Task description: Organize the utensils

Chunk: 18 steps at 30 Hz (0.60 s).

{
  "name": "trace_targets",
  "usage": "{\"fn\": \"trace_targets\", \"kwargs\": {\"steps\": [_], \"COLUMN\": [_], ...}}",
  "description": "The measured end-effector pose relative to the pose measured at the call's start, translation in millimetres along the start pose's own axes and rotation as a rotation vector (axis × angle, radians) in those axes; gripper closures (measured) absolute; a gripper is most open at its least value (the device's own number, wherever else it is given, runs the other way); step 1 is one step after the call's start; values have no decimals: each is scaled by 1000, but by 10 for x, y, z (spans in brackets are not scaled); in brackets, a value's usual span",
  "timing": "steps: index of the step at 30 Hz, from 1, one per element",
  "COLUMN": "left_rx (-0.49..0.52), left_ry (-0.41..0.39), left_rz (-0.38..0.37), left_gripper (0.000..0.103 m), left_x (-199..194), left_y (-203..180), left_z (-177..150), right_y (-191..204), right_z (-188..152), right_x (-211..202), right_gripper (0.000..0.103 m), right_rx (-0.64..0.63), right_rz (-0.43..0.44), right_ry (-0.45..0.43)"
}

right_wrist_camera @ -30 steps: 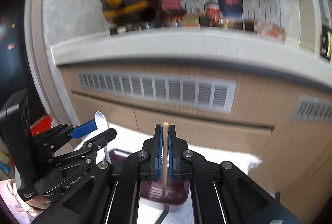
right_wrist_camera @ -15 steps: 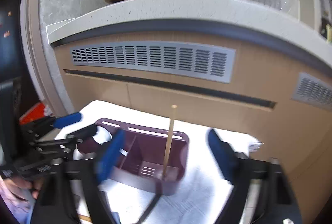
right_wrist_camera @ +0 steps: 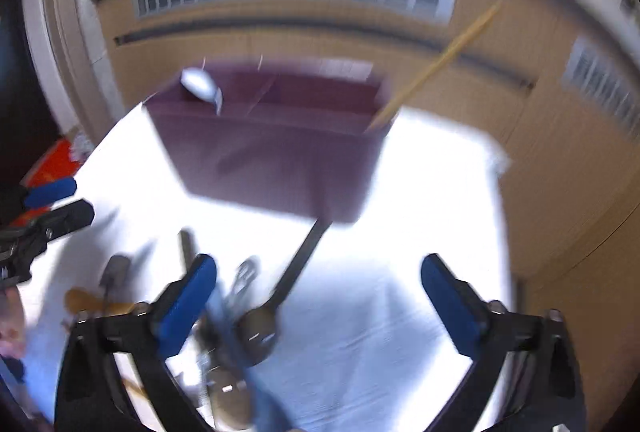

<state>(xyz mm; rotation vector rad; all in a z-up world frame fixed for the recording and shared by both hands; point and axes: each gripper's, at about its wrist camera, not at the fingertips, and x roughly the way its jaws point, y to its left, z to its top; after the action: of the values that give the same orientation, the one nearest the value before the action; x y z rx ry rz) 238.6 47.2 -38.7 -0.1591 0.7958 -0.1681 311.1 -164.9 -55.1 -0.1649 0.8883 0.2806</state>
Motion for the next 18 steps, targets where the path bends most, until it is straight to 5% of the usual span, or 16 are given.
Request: {"fn": "trace_targets", "kwargs": {"steps": [1,2,9,12,18], "left_rx": [-6,-11,-14,-12,22], "left_ry": [13,24,76,87,120], "left_rz": [5,6,9,1,2], "left_gripper": [32,32,32,32,32], "left_x": [-8,-12,-7,16,69], "left_y": [22,50,118,107,72], "left_z": [-62,-118,-304,-299,-349], "right_y": [-5,4,80,177,143], "right_z": [-31,-65,-103,-128,-430], "right_x": [98,211,485,454,202], "right_gripper": [47,53,59,90,91], "right_rx": [23,41,83,18,34], "right_rz": [14,25,9,-52,0], "right_ry": [43,85,110,121,150]}}
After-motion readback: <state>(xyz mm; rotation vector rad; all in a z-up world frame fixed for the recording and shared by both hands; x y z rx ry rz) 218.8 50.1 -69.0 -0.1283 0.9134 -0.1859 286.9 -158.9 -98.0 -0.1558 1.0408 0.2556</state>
